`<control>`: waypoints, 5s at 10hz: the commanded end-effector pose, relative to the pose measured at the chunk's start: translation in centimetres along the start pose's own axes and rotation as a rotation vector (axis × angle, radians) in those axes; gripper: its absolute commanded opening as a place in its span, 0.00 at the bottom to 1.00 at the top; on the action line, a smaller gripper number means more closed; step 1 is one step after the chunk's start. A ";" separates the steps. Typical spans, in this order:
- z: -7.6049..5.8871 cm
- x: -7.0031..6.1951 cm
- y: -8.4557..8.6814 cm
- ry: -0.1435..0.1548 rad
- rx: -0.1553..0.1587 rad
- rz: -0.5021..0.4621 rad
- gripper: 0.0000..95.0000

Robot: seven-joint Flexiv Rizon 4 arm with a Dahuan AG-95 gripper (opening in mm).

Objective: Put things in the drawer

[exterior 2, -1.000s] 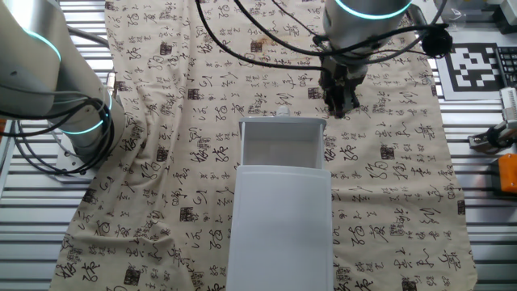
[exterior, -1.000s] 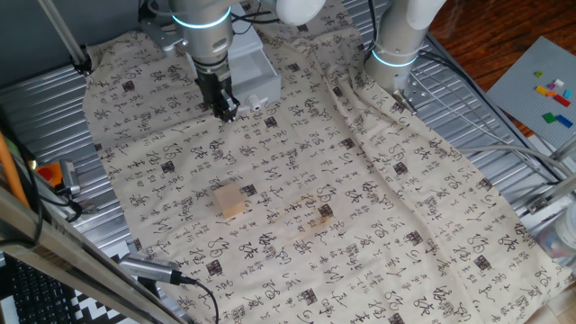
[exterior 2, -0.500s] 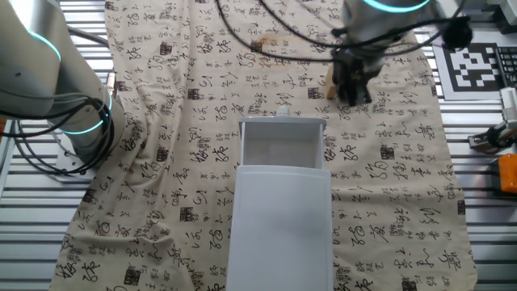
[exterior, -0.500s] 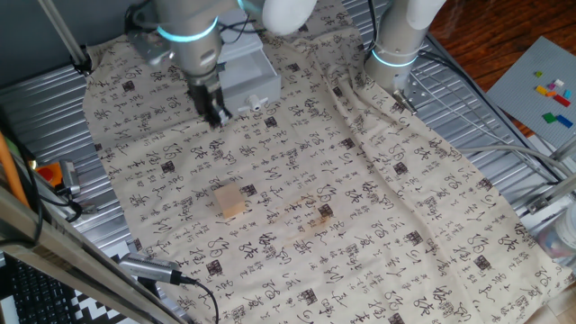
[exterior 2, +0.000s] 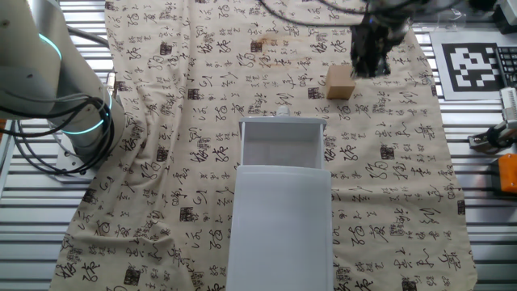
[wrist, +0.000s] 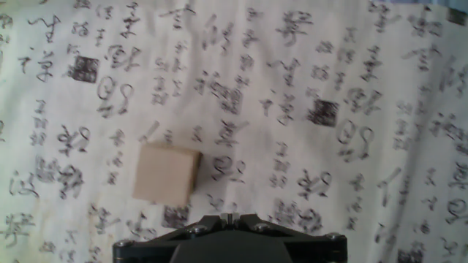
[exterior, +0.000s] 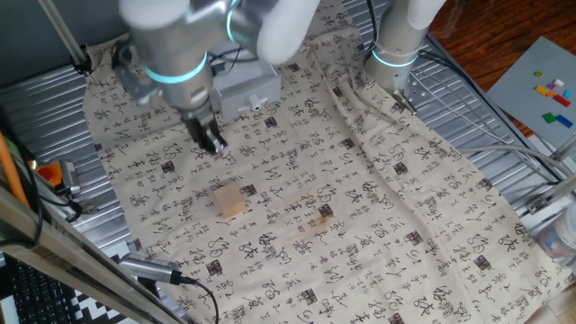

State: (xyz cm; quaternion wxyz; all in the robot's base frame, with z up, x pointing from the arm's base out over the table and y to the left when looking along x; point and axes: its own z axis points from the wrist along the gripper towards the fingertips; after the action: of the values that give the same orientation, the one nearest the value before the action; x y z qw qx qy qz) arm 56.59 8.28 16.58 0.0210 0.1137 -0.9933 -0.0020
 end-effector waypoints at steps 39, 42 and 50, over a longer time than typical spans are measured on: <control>10.3 -2.6 5.4 0.017 -0.049 0.124 0.80; 11.5 -2.2 5.0 0.005 -0.039 0.110 0.80; 10.2 -1.3 5.2 0.035 -0.029 0.066 0.00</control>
State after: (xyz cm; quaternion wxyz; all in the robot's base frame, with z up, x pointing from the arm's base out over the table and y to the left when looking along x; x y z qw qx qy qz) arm 56.42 13.63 6.30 0.0460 0.0647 -0.9966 -0.0233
